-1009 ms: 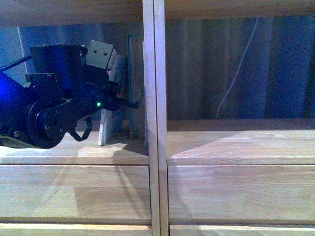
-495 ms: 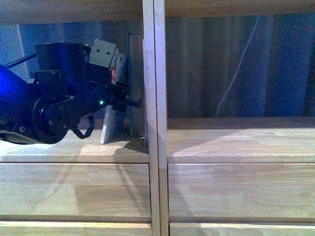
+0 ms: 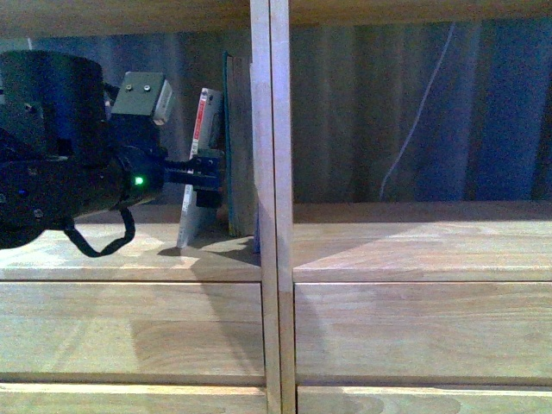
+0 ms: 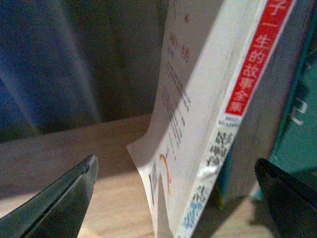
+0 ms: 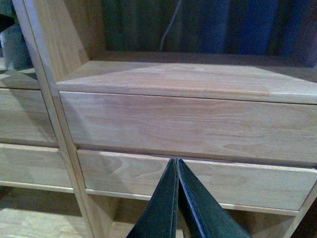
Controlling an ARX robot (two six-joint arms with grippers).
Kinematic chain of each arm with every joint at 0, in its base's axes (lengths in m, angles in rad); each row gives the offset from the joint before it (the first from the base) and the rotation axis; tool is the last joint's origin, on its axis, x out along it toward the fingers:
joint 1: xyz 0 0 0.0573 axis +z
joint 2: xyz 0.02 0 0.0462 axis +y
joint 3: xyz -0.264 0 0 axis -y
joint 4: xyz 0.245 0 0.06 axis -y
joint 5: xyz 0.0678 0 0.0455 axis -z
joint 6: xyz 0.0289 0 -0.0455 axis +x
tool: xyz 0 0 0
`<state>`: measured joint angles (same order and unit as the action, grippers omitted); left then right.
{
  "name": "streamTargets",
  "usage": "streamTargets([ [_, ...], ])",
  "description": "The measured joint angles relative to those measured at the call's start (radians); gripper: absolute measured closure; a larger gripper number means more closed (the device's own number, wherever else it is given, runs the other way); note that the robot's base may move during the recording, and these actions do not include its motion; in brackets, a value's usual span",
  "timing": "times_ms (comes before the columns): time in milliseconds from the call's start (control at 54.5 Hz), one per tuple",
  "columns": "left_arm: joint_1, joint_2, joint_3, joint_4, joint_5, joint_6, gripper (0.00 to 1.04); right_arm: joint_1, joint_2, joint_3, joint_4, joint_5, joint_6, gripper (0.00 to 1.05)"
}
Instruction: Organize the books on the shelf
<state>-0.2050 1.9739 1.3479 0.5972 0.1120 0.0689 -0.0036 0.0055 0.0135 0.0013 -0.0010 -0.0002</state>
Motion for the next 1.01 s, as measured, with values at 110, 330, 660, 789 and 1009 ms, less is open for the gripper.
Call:
streamTargets([
  [110, 0.003, -0.072, -0.057, -0.033, 0.057, -0.087, 0.07, 0.0, 0.0, 0.0, 0.0, 0.0, 0.0, 1.02],
  [330, 0.009, -0.306, -0.253, -0.049, 0.177, -0.249, 0.07, 0.0, 0.0, 0.0, 0.0, 0.0, 0.0, 1.02],
  [660, 0.131, -0.851, -0.613, -0.113, 0.283, -0.265, 0.07, 0.0, 0.0, 0.0, 0.0, 0.0, 0.0, 0.71],
  [789, 0.215, -1.033, -0.699, -0.183, 0.332, -0.258, 0.07, 0.0, 0.0, 0.0, 0.0, 0.0, 0.0, 0.51],
  [1009, 0.303, -1.278, -0.84, -0.266, 0.418, -0.22, 0.07, 0.0, 0.0, 0.0, 0.0, 0.0, 0.0, 0.15],
])
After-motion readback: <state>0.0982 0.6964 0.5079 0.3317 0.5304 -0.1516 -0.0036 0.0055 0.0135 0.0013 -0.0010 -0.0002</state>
